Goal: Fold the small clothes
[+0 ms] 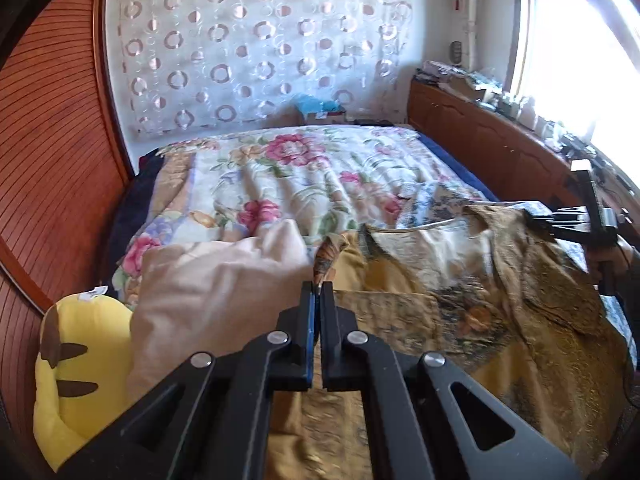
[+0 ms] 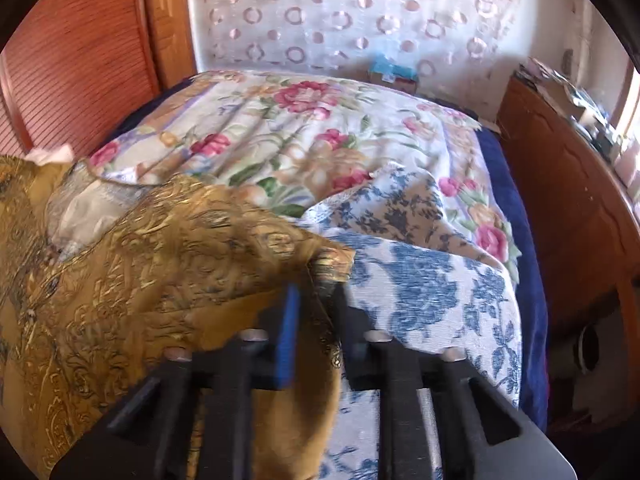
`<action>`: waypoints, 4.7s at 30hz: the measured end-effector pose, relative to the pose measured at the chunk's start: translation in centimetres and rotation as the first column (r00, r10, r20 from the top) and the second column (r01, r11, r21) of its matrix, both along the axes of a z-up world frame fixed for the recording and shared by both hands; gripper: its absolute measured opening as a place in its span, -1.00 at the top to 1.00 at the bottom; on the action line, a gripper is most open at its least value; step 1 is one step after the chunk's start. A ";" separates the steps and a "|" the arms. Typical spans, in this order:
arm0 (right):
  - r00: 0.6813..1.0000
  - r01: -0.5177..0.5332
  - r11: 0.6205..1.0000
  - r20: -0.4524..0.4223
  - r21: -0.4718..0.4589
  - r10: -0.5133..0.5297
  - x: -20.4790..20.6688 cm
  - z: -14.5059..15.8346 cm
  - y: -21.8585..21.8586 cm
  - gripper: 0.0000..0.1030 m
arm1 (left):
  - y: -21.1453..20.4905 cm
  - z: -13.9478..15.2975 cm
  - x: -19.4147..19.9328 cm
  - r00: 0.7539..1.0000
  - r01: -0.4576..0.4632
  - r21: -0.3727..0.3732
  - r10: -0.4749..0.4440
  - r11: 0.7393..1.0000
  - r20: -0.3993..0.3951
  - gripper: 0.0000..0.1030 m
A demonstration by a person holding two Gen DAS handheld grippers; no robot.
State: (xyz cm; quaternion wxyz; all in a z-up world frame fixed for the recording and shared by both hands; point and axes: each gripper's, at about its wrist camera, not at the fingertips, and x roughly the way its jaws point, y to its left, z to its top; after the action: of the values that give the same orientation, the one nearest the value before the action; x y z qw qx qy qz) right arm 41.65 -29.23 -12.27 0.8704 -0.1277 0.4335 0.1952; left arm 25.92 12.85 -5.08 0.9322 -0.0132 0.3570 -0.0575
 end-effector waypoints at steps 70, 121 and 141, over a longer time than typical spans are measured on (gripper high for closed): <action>0.987 -0.022 0.994 0.159 0.109 0.005 -36.8 8.8 -8.0 -0.19 | 3.4 -4.4 -19.3 0.988 -0.085 -0.026 0.080 0.996 -0.134 0.59; 0.890 -0.212 0.949 0.447 0.233 0.089 -34.8 27.4 -6.8 0.87 | 1.6 19.0 -27.3 0.875 -0.037 -0.074 0.068 0.997 0.479 0.98; 0.974 0.165 0.986 0.149 0.037 -0.169 -6.8 13.4 -2.5 0.22 | 2.8 6.1 0.2 0.995 -0.101 0.087 0.103 0.991 -0.015 0.74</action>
State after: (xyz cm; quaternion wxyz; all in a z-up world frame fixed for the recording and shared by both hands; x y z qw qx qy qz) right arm 34.85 -31.69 1.14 0.9157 -0.0948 0.3729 0.1162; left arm 26.14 15.68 1.03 0.9301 0.0081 0.3671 0.0056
